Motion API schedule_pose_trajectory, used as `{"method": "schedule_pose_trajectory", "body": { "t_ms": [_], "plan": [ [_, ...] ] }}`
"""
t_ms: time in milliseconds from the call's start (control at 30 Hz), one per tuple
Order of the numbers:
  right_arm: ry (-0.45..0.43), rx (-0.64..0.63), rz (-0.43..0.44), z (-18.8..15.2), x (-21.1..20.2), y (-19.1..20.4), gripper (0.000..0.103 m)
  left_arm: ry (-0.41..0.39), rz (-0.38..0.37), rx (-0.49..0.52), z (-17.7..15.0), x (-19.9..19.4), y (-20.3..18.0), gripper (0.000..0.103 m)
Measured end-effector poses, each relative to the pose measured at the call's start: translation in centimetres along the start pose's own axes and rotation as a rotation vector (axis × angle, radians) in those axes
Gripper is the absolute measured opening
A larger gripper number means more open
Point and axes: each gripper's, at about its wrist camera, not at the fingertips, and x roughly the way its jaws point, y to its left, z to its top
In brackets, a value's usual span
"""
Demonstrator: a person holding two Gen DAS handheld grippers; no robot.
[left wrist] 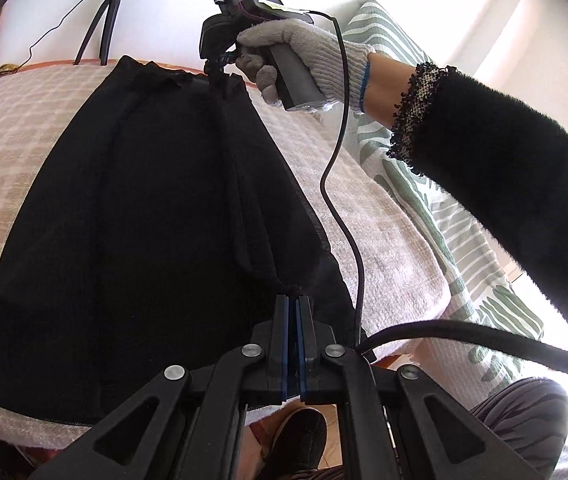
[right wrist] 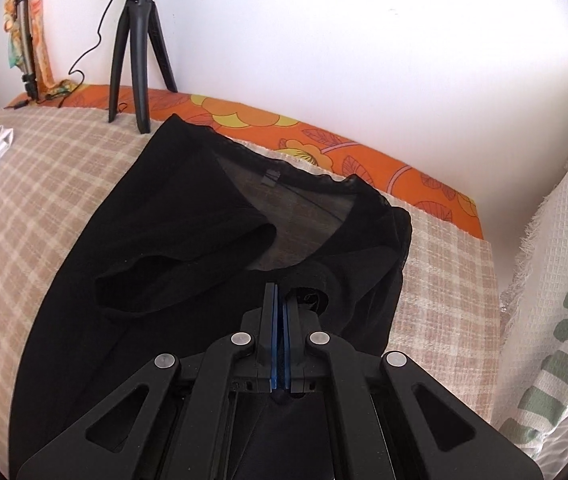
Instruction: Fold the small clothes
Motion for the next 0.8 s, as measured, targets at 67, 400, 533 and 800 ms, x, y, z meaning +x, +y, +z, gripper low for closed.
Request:
{"method": "schedule_pose_trajectory", "body": {
  "t_ms": [67, 400, 533, 800],
  "plan": [
    [-0.001, -0.004, 0.017, -0.1, 0.2, 0.4, 0.0, -0.002, 0.015, 0.01, -0.5, -0.3, 0.2, 0.0],
    [-0.106, 0.256, 0.319, -1.4, -4.9, -6.4, 0.021, 0.006, 0.059, 0.056, -0.5, -3.2, 1.8, 0.028],
    [-0.111, 0.369, 0.262, -3.5, -6.0, -10.1, 0.021, 0.009, 0.091, 0.039, -0.6, -5.0, 3.4, 0.029],
    [-0.083, 0.409, 0.234, -10.5, -9.9, -10.9, 0.021, -0.027, 0.19, 0.054, -0.8, -9.3, 6.6, 0.032]
  ]
}}
